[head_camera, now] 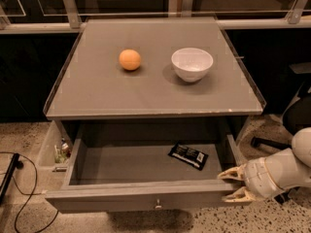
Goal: Open top drawer
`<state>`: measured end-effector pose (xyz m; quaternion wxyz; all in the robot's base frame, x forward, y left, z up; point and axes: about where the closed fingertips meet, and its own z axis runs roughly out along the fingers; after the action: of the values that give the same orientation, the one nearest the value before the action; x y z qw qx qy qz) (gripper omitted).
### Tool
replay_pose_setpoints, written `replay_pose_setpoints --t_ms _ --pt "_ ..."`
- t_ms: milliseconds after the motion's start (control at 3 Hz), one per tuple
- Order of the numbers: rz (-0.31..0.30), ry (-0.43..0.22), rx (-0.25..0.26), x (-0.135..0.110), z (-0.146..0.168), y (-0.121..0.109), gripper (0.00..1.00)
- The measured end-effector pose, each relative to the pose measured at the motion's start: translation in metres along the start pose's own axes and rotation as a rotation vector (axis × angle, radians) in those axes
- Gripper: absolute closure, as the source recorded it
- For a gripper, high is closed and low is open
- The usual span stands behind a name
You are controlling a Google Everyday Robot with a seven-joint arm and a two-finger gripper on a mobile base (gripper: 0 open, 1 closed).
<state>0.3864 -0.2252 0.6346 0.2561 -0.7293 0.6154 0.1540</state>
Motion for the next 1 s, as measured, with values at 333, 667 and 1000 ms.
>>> replay_pose_setpoints --t_ms 333,667,1000 --pt "0.017 -0.003 0.007 0.0003 -0.0034 0.022 0.99" --pt "0.017 -0.003 0.007 0.0003 -0.0033 0.0221 0.0" --pt "0.017 -0.003 0.007 0.0003 -0.0033 0.022 0.0"
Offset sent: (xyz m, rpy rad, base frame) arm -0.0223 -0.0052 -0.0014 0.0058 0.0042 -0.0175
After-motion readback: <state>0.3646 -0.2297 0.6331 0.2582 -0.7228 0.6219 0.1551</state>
